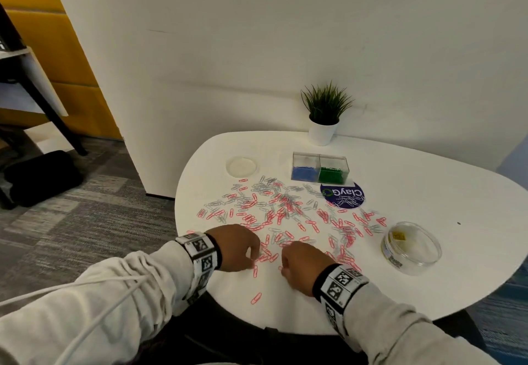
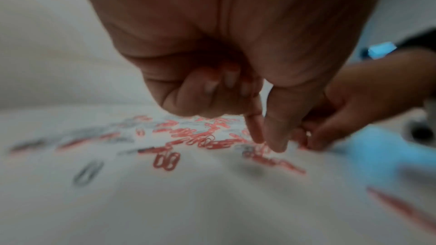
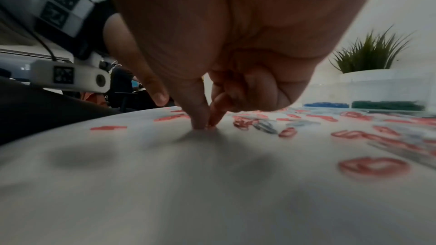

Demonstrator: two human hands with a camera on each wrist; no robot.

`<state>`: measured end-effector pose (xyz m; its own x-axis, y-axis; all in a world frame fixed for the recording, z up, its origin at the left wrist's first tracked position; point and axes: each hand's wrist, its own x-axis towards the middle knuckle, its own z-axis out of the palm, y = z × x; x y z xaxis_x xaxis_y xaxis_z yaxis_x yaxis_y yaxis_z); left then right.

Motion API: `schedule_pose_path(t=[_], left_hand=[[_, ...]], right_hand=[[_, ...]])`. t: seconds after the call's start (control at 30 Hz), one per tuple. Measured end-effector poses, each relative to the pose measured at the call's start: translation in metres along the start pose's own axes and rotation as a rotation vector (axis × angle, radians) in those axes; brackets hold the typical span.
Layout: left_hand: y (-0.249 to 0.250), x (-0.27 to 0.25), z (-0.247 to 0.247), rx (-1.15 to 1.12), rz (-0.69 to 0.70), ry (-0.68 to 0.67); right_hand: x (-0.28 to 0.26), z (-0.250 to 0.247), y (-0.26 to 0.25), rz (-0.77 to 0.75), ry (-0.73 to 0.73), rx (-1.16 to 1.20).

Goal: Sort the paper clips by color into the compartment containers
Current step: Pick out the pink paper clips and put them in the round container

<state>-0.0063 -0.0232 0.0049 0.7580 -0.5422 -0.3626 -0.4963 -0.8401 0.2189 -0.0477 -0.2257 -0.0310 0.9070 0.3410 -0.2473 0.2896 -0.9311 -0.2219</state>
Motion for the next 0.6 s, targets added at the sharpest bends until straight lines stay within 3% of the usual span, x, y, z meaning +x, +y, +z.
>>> schedule_pose_path(t=[0.13,0.23,0.3,0.47,0.6], left_hand=[[0.002,0.002,0.005,0.330,0.132,0.007],[-0.004,0.004,0.007,0.432,0.220,0.026],[-0.011,0.006,0.013,0.474,0.245,0.017],[-0.020,0.008,0.019,0.325,0.243,0.114],[-0.018,0.006,0.007,0.197,0.198,0.229]], right_hand=[[-0.004,-0.002,-0.003,-0.006,-0.017,-0.071],[-0.018,-0.043,0.014,-0.048,0.008,-0.031],[-0.033,-0.080,0.045,0.012,0.069,0.022],[-0.084,-0.128,0.153,0.408,0.118,-0.091],[-0.094,-0.116,0.178,0.470,-0.005,-0.146]])
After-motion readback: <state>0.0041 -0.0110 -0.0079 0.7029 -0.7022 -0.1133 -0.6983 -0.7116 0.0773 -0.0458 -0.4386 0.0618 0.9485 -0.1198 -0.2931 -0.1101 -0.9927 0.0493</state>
